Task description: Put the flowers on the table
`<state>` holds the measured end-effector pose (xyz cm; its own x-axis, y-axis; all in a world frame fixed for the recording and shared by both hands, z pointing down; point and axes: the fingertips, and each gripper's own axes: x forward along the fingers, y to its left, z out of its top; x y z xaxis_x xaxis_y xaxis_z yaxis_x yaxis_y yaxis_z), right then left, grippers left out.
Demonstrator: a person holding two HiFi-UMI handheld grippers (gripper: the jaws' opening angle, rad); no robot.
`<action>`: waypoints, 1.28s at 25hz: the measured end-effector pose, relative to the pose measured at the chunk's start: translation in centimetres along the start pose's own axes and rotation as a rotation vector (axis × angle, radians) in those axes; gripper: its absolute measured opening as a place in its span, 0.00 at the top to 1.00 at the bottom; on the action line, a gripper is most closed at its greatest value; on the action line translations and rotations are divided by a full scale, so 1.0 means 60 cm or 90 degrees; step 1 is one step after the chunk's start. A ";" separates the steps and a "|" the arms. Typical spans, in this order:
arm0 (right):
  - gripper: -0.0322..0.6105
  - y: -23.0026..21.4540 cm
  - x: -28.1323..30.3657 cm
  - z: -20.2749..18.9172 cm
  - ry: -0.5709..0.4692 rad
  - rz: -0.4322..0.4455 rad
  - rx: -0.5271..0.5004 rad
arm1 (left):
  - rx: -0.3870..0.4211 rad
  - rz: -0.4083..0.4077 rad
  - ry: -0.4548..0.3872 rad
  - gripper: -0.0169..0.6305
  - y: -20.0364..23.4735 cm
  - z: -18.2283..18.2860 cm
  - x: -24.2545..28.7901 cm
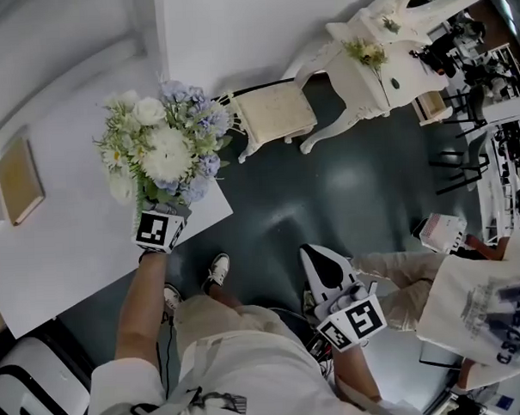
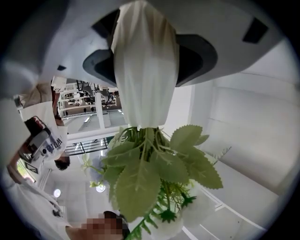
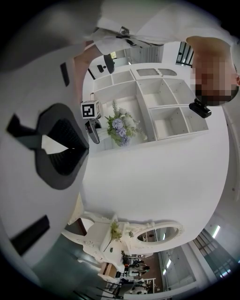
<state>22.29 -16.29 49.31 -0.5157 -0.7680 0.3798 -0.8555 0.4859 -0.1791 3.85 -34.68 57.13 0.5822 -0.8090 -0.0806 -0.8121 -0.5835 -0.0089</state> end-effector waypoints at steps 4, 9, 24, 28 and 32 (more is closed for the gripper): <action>0.93 0.005 0.008 0.003 -0.009 0.008 0.000 | -0.005 -0.011 0.007 0.42 -0.006 -0.013 0.010; 0.93 0.025 0.006 0.026 -0.026 0.013 0.003 | -0.015 -0.014 0.031 0.42 -0.004 -0.016 0.008; 0.93 0.036 -0.028 0.046 -0.069 -0.013 0.026 | -0.030 0.021 0.074 0.20 0.003 -0.014 -0.030; 0.93 0.061 -0.033 0.052 -0.087 -0.008 0.023 | -0.030 0.024 0.087 0.20 0.002 -0.011 -0.061; 0.93 0.092 -0.036 0.051 -0.097 -0.003 0.024 | -0.028 0.020 0.096 0.20 0.002 -0.001 -0.090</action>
<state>18.55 -13.25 44.70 -0.5100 -0.8261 0.2397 -0.8579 0.4681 -0.2120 0.62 -30.42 57.60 0.5580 -0.8269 0.0700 -0.8298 -0.5570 0.0356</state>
